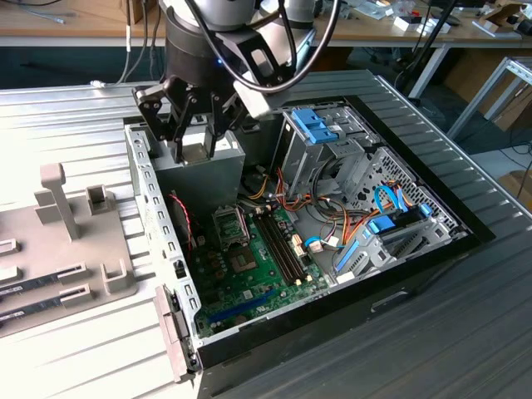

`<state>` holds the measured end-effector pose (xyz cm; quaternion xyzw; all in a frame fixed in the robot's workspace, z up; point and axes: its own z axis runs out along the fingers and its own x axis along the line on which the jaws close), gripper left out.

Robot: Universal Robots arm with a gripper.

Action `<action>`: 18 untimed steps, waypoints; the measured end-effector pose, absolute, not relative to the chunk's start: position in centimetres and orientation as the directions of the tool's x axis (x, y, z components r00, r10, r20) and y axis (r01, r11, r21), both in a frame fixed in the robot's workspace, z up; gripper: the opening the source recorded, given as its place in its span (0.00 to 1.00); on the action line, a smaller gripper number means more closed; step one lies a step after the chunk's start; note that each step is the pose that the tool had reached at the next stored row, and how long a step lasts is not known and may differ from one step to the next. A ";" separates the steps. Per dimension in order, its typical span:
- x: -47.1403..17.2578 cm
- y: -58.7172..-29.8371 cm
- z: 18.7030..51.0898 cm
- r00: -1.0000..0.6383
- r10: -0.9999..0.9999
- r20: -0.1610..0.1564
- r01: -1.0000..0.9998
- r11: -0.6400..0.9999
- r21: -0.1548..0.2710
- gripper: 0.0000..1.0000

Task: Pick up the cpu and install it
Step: 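Pick up the cpu and move it towards the insertion slot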

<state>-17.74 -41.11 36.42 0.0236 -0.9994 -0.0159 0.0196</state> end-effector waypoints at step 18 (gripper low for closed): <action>-17.7 -41.6 36.4 -0.998 -0.048 0.039 -0.047 0.998 0.033 0.47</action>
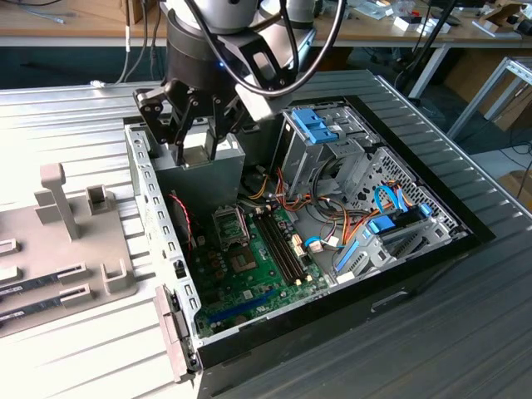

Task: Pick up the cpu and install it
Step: 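Pick up the cpu and move it towards the insertion slot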

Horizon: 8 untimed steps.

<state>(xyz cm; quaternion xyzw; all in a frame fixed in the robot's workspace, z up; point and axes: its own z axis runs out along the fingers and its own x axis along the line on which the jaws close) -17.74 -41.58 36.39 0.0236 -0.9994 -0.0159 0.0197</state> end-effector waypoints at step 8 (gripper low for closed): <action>-17.7 -41.8 36.4 -0.998 -0.048 0.039 -0.047 0.998 0.033 0.47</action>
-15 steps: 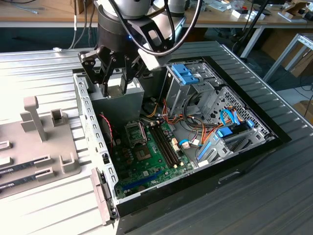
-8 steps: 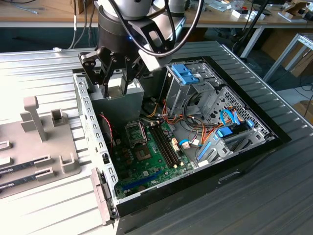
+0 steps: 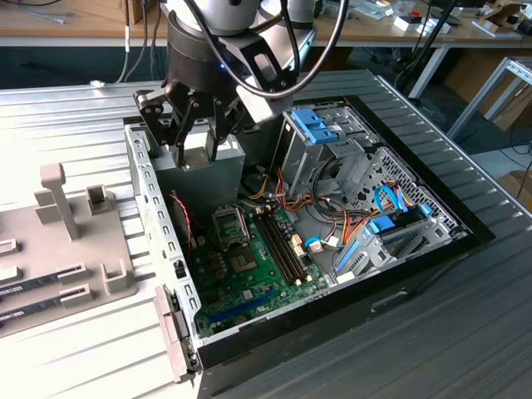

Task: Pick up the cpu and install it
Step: 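Pick up the cpu and move it towards the insertion slot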

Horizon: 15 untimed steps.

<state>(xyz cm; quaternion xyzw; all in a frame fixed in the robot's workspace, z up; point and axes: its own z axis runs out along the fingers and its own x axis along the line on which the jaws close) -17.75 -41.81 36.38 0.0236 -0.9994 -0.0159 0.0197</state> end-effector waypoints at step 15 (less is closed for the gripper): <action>-17.7 -42.1 36.3 -0.998 -0.048 0.039 -0.047 0.998 0.033 0.47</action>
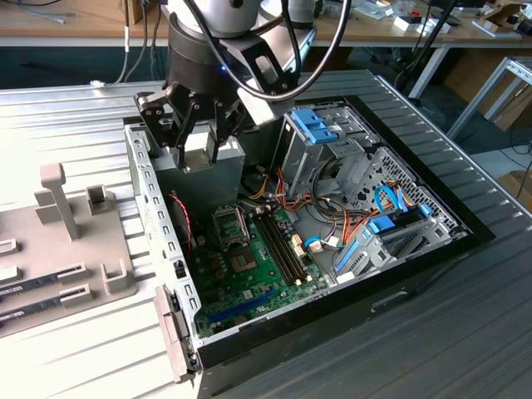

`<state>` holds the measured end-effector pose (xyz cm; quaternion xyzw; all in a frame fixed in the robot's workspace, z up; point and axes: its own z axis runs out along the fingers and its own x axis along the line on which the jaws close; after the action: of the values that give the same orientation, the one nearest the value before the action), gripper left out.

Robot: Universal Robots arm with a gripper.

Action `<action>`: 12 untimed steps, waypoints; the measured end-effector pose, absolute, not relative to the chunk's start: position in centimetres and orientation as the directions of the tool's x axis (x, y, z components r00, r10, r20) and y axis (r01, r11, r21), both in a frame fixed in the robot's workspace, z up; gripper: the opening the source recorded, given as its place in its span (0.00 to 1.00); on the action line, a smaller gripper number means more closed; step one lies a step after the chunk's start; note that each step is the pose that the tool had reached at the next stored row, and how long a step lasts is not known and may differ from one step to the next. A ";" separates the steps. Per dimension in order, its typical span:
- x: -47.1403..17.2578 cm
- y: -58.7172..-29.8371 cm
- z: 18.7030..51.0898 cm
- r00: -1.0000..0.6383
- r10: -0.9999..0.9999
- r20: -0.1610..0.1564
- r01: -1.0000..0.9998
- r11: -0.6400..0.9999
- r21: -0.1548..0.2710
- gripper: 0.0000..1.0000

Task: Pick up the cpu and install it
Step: 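Pick up the cpu and move it towards the insertion slot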

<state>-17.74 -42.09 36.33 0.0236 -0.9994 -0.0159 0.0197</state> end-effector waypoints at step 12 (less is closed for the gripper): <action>-17.5 -42.9 36.3 -0.998 -0.048 0.039 -0.047 0.998 0.033 0.47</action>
<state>-17.54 -42.93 36.26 0.0236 -0.9994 -0.0159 0.0197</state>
